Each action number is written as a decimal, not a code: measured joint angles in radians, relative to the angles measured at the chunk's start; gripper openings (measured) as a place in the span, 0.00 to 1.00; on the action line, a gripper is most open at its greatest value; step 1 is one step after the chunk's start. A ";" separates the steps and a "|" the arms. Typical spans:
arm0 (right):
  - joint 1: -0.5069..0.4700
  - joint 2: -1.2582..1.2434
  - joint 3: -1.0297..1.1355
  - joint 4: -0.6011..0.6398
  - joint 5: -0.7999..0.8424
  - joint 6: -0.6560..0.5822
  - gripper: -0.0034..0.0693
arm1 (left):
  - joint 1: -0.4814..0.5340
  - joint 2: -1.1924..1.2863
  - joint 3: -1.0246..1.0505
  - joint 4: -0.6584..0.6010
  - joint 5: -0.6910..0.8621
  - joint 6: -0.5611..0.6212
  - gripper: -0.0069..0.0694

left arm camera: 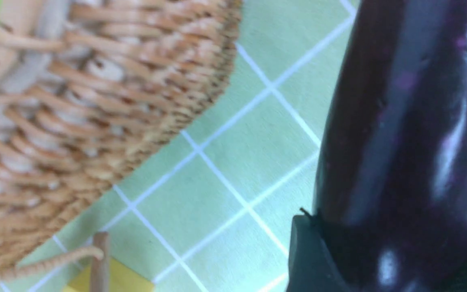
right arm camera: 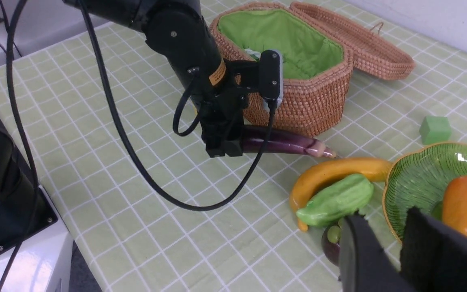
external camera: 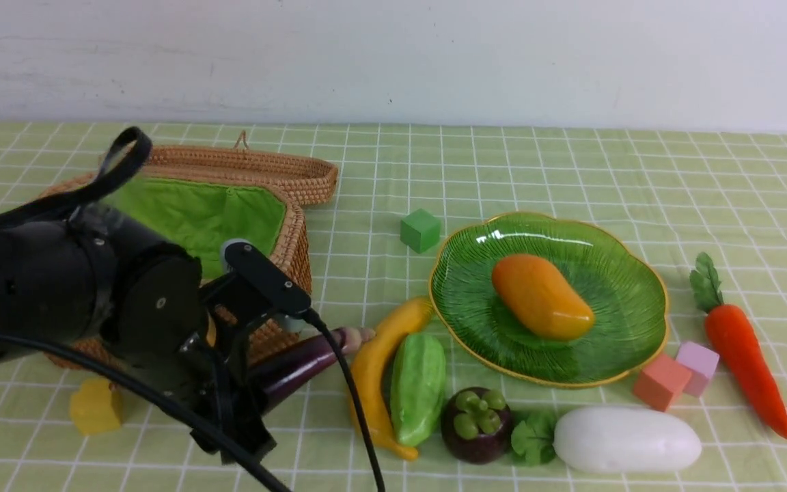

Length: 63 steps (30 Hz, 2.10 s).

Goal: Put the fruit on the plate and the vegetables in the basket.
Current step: Use the left arm to grab an eggplant and put it into the left basket, then use the left arm to grab a banana and put it into the right plate

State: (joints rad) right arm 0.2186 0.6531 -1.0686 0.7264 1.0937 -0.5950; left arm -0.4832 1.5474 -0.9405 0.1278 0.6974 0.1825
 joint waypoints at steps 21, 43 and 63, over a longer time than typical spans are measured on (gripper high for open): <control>0.000 0.116 0.000 -0.057 -0.152 0.002 0.29 | 0.086 -0.295 -0.111 0.300 -0.070 0.041 0.59; 0.000 0.136 0.000 -0.045 -0.131 0.001 0.32 | 0.336 -0.029 -0.190 0.424 -0.198 0.395 0.63; 0.000 0.136 0.000 -0.045 -0.129 0.003 0.35 | 0.205 -0.207 -0.191 0.162 -0.119 0.030 0.48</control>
State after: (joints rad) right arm 0.2186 0.7895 -1.0686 0.6810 0.9648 -0.5919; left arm -0.2787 1.3404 -1.1318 0.2898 0.5785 0.2121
